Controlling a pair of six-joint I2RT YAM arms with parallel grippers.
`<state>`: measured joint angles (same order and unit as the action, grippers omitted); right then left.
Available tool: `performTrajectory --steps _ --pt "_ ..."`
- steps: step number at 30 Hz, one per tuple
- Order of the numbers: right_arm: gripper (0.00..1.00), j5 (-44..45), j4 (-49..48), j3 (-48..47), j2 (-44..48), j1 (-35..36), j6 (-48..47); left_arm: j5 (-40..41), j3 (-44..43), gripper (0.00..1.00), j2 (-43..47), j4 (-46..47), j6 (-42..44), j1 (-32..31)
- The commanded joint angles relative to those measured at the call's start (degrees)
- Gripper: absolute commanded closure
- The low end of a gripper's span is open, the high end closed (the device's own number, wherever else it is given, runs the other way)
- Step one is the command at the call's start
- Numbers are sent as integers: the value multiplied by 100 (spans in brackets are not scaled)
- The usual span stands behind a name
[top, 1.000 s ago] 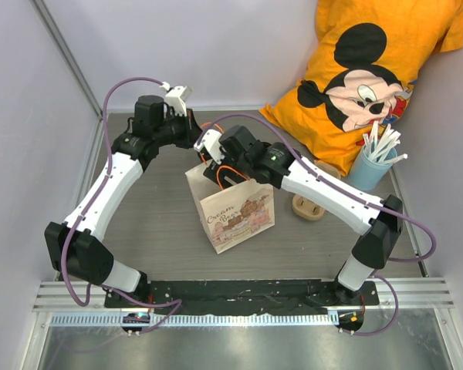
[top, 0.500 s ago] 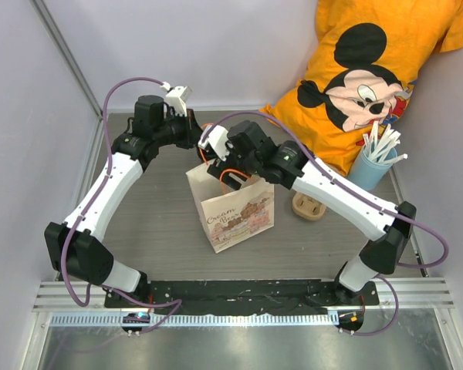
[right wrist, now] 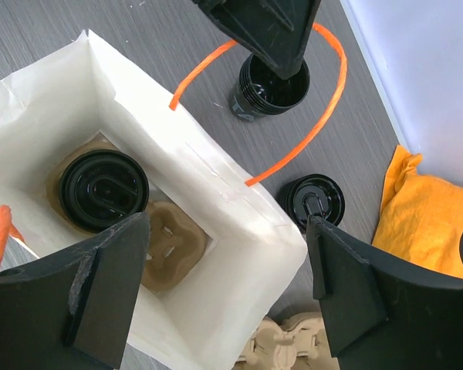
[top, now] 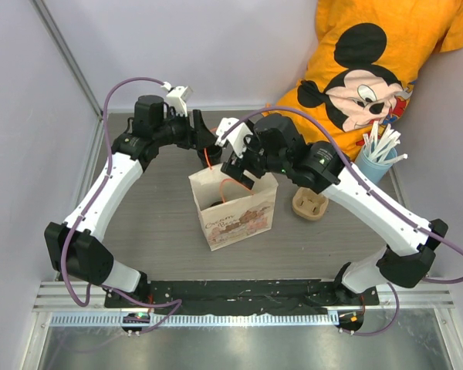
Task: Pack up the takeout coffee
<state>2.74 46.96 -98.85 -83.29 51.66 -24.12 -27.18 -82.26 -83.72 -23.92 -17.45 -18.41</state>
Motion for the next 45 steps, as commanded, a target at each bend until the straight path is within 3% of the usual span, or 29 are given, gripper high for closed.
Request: performTrajectory --steps 1,10,20,27,35,45 --pt "14 -204 -29 -144 242 -121 -75 -165 -150 34 260 248 31 -22" --pt "8 -748 41 -284 427 -647 30 -288 -308 1 383 63 207 -22" --pt "0 -1215 375 -486 655 -1412 180 -358 -475 0 550 -191 514 -13" --pt "1 -442 358 -355 840 -2010 355 -848 -862 0 655 -578 962 -22" --pt "3 1341 -352 602 1182 -2555 531 -1764 -932 0 717 -684 1077 -22" --pt "9 1405 -1110 1710 1666 -4171 417 -1967 -1521 0 928 -1570 1928 -22"
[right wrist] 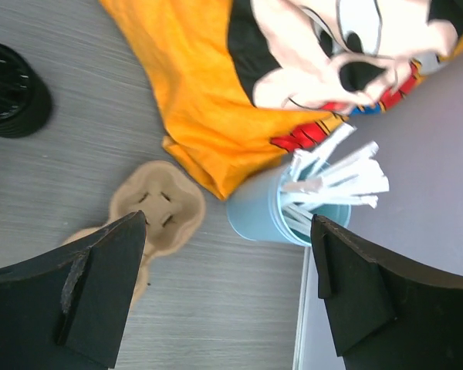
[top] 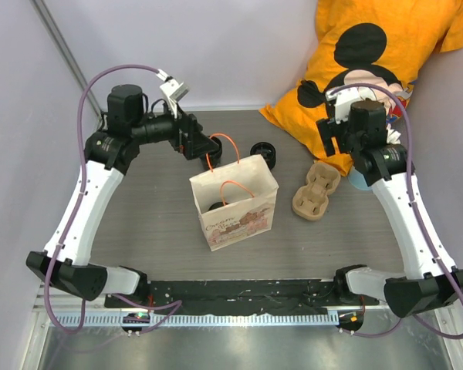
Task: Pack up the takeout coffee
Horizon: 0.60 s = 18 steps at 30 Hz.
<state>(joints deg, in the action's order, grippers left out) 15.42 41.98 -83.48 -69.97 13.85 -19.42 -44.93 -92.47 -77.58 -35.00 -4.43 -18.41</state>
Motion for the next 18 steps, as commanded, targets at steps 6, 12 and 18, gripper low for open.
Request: performTrajectory --steps 6,12,18 --pt "12 -170 -656 403 397 -1726 236 851 -817 0 533 -1078 970 -4" --pt "16 -1330 -682 491 204 -3105 518 1530 -466 0 735 -1061 926 57" --pt "20 -2147 -1033 842 -42 -3581 685 1979 -61 0 920 -877 856 119"
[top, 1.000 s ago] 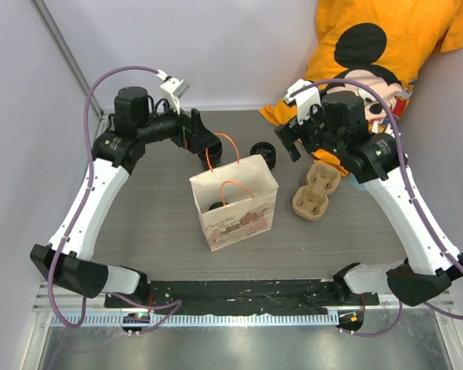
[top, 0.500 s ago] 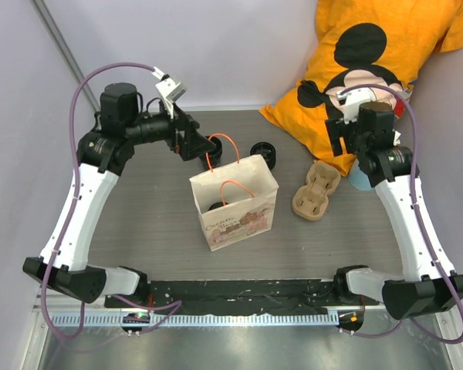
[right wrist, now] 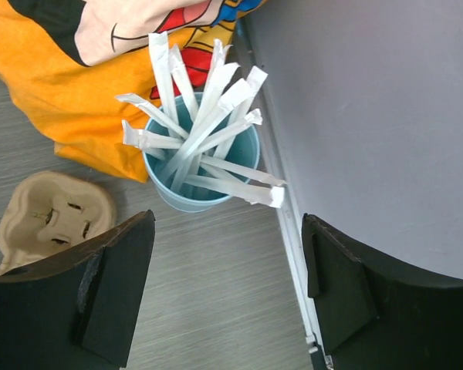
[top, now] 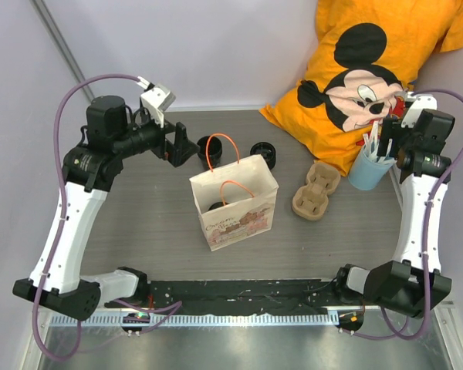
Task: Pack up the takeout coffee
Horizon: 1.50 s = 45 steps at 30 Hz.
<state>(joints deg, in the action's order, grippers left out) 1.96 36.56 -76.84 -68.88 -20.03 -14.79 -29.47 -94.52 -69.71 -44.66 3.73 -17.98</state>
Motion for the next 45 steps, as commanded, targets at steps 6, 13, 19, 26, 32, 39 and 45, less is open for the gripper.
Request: performTrajectory --steps 6,13,19,26,32,39,45 --pt "27 -1259 -922 248 -573 -370 424 364 223 0 142 37 -3 251" --pt "41 -1365 -1378 134 -1013 -370 819 -40 408 0 -7 124 -91 470" --pt "47 -1154 -1615 177 -1312 -370 942 -453 514 0 -148 300 -249 760" --pt "52 -1066 -1933 292 -1452 -370 995 -647 566 0 -192 371 -338 822" --pt "56 -872 -2109 406 -1488 -370 1022 -779 610 0 -192 415 -329 866" --pt "58 -784 -2275 503 -1567 -370 1065 -849 672 0 -174 458 -487 892" --pt "67 -793 -2390 477 -1699 -370 1109 -858 707 0 -165 467 -496 928"
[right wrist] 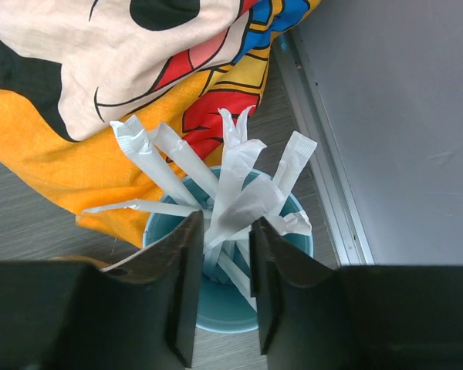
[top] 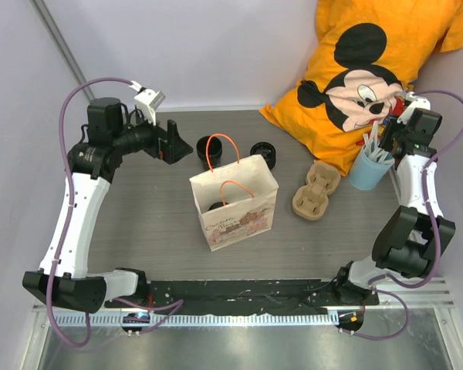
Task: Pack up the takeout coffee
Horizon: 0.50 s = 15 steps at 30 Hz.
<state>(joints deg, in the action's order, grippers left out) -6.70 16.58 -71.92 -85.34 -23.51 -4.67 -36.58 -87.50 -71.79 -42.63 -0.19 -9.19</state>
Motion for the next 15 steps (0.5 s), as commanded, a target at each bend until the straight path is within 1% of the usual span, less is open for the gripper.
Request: performTrajectory --steps 1,9,15 --pt "68 72 -384 -6 -70 -22 115 -165 5 0 42 264 -104 49" --pt "76 46 -445 108 -44 -22 106 -192 84 0 42 343 -157 66" --pt "75 28 -585 196 -44 -22 185 -209 102 0 51 361 -166 75"
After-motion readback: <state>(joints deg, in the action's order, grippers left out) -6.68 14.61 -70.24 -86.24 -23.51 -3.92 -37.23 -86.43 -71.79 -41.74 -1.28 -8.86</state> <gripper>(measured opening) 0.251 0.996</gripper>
